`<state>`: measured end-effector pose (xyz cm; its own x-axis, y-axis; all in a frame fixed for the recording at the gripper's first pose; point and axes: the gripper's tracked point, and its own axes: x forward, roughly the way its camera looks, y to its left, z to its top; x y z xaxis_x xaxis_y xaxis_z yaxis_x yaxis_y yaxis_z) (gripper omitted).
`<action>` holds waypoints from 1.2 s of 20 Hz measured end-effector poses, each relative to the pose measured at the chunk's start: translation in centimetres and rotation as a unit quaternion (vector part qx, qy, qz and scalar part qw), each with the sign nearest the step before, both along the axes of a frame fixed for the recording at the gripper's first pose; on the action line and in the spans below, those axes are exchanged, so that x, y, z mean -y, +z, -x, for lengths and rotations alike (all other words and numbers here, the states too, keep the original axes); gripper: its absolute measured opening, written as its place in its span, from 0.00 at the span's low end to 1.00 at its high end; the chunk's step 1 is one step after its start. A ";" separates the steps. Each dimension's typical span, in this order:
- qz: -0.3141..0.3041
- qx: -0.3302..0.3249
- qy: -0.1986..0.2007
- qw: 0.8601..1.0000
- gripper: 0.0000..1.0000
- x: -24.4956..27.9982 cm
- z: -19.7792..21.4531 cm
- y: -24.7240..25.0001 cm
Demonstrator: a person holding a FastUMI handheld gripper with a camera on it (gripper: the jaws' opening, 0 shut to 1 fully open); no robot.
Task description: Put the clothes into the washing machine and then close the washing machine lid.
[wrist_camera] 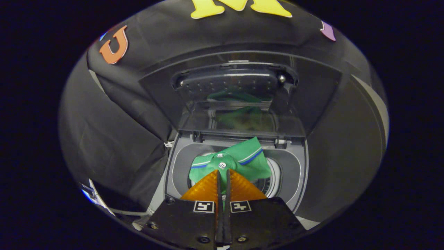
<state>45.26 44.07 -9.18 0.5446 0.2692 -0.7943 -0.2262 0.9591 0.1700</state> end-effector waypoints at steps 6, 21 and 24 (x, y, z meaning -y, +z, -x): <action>0.007 -0.003 0.001 1.000 0.04 0.1 -0.2 -0.2; 0.035 -0.002 -0.022 0.999 0.19 1.3 -0.2 -2.4; 0.043 -0.005 -0.027 0.999 0.79 1.9 0.3 -2.6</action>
